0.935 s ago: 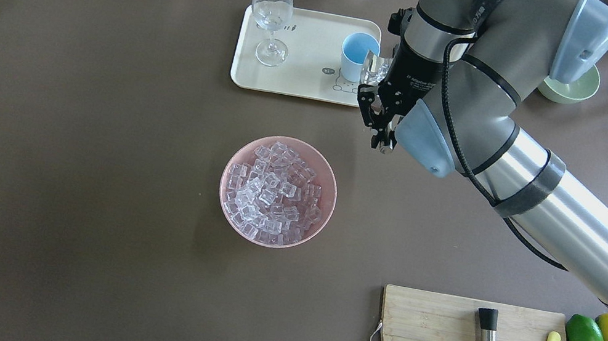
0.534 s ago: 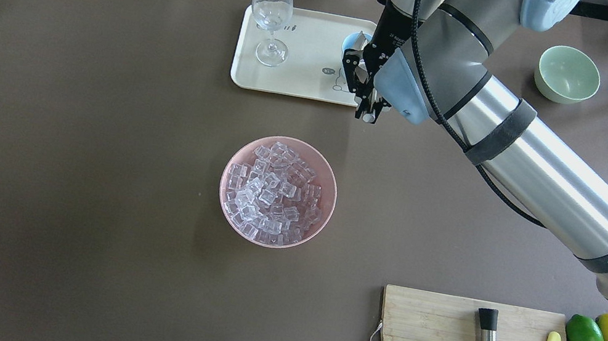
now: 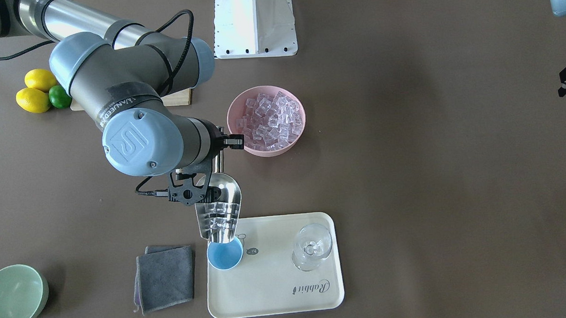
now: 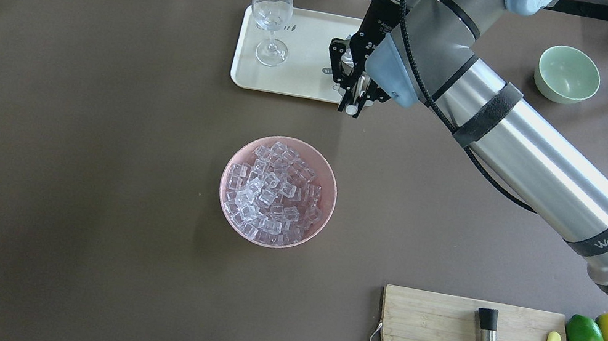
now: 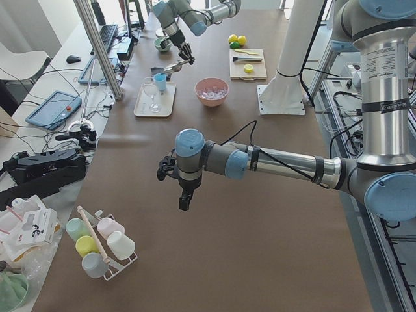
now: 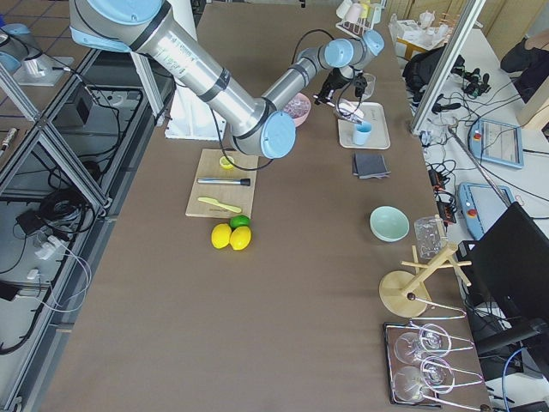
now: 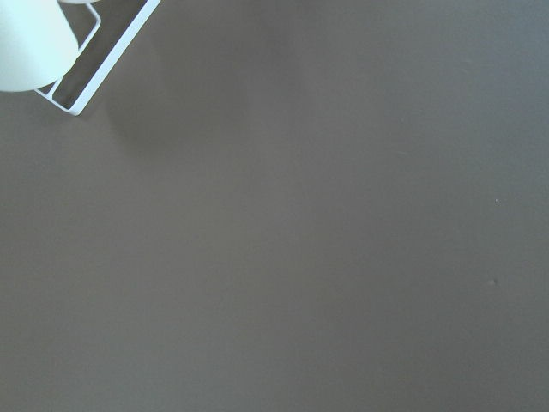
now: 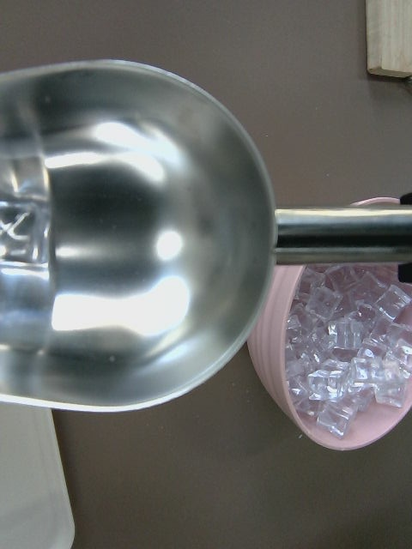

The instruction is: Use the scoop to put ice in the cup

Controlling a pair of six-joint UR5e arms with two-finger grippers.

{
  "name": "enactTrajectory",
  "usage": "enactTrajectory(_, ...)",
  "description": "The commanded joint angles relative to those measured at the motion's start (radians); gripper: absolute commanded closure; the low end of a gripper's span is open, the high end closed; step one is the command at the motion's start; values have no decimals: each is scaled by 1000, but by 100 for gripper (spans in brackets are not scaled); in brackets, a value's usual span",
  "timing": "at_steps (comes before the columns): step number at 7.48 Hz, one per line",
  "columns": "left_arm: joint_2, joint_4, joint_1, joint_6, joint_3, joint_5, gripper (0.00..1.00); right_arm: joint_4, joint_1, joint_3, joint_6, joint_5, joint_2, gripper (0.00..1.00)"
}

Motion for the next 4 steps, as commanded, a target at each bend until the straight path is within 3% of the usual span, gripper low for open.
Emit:
enactTrajectory(1,23,5,-62,0,48,-42,1,0,28,-13,0,53,1,100)
enactTrajectory(4,38,5,-107,0,108,-80,1,1,44,-19,0,95,3,100)
